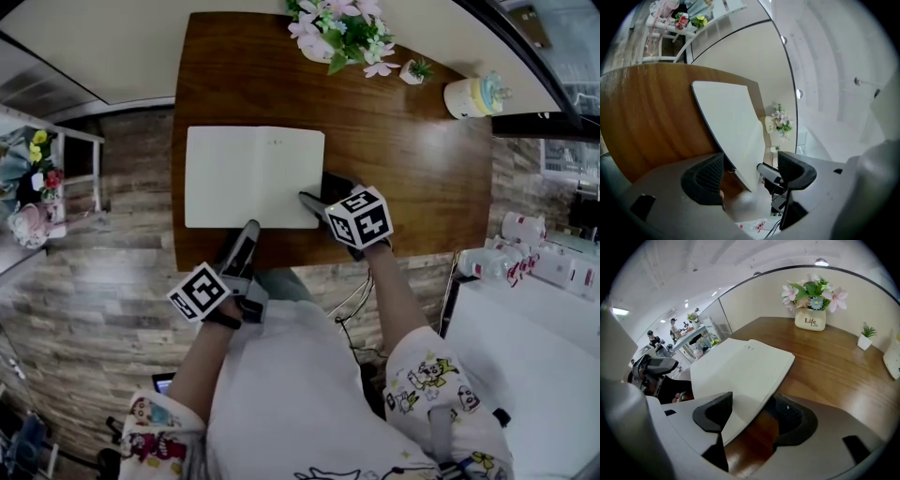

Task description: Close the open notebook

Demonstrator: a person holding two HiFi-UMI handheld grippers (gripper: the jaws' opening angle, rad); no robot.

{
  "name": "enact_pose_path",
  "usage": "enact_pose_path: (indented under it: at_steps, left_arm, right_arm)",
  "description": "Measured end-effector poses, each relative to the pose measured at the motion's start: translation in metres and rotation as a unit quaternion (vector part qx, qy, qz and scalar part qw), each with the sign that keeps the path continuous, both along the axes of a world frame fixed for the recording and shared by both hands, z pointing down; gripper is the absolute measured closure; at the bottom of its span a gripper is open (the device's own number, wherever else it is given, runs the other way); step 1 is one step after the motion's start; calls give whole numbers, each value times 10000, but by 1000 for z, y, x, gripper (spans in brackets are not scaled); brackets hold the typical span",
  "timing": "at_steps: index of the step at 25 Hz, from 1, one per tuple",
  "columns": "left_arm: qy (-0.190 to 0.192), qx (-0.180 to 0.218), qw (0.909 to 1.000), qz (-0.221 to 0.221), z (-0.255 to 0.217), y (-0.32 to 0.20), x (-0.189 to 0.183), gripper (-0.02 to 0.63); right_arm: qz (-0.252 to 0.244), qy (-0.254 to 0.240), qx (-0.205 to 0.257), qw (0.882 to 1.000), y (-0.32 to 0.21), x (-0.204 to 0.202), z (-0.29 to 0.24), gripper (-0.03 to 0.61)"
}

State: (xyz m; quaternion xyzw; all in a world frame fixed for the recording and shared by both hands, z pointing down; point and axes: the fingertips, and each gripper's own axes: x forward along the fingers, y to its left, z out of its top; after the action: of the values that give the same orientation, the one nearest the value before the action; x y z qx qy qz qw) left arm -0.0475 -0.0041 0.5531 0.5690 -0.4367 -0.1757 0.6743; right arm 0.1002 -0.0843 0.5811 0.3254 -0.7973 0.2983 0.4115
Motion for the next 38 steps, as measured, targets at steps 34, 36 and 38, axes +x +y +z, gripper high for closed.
enact_pose_path:
  at_steps: [34,36,38]
  left_arm:
    - [-1435,136,9894,-202,14,-23,-116,498]
    - [-1547,97,9879,-103,15,-23,-117,558]
    - [-1527,92,9882,-73,15,-23,-117,560]
  right_arm:
    - [-177,34,-85,9998,1,1,0,308]
    - [-162,36,-95,9998,2,1,0,308]
    - [-145,40,-86,9998,1,1,1,308]
